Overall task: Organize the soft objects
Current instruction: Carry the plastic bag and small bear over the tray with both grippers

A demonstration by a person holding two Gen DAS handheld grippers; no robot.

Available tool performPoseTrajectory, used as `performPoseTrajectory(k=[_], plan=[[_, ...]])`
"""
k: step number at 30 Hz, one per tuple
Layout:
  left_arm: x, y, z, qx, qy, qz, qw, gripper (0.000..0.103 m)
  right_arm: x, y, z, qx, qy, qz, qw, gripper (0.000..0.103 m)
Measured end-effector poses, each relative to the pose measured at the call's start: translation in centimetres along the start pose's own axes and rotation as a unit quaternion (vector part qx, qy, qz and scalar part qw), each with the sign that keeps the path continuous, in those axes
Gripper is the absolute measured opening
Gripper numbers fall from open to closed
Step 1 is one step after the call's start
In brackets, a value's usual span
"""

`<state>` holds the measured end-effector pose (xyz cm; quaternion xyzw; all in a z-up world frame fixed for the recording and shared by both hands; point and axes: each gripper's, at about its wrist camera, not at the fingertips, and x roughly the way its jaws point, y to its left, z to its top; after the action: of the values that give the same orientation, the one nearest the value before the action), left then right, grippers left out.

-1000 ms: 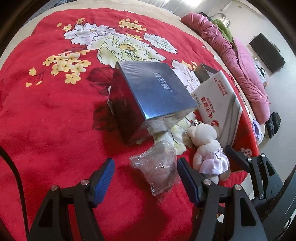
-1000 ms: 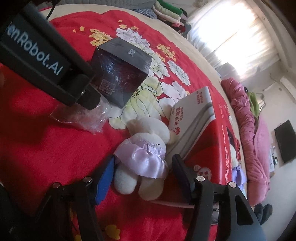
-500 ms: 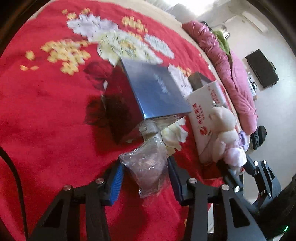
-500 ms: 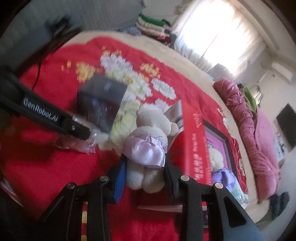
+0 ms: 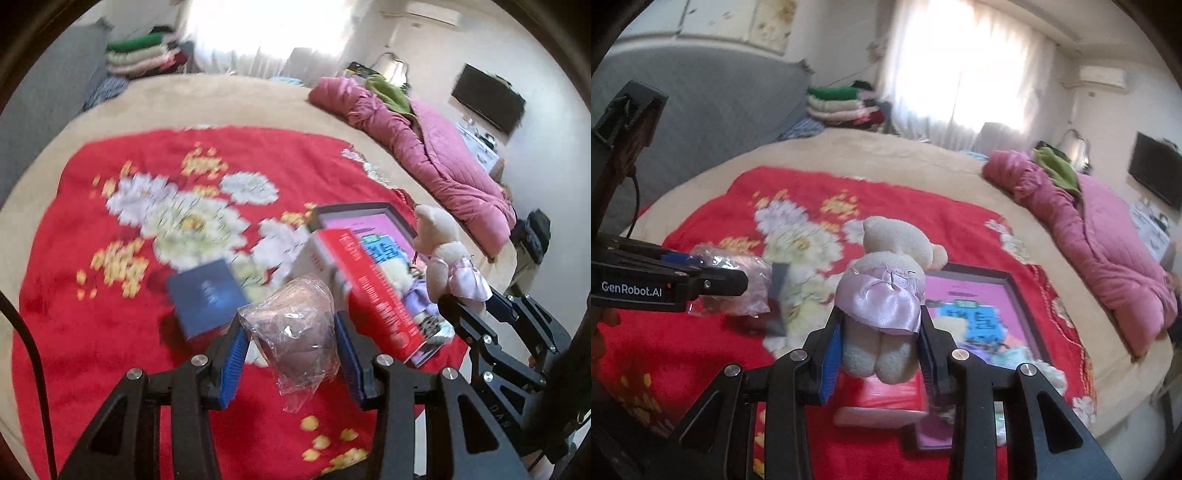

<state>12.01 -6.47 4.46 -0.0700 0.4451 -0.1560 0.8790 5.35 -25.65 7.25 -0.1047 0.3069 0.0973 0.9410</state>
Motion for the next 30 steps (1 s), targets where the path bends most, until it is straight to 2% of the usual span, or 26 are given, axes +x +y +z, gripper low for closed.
performPoseTrajectory(k=[7,15,25,30], plan=[[0.7,-5.9,2.1,0.049,-0.005,0.002,0.9988,0.046,-1.9,-6.1,-0.4,0.069,-0.018,-0.022,0.997,0.037],[2.3,-11.0,3.3,0.086,0.000,0.008,0.9963,0.046,-2.7,-12.4,-1.7,0.147,-0.031,-0.022,0.988,0.037],[7.1,-16.0,4.2,0.110,0.034,-0.006,0.9933,0.046,-2.5,-18.5,-3.9,0.208,-0.031,-0.034,0.977,0.037],[10.1,-18.4,3.8,0.123,0.064,-0.020,0.9901,0.046,-1.7,-20.6,-5.4,0.225,-0.016,-0.038,0.973,0.038]])
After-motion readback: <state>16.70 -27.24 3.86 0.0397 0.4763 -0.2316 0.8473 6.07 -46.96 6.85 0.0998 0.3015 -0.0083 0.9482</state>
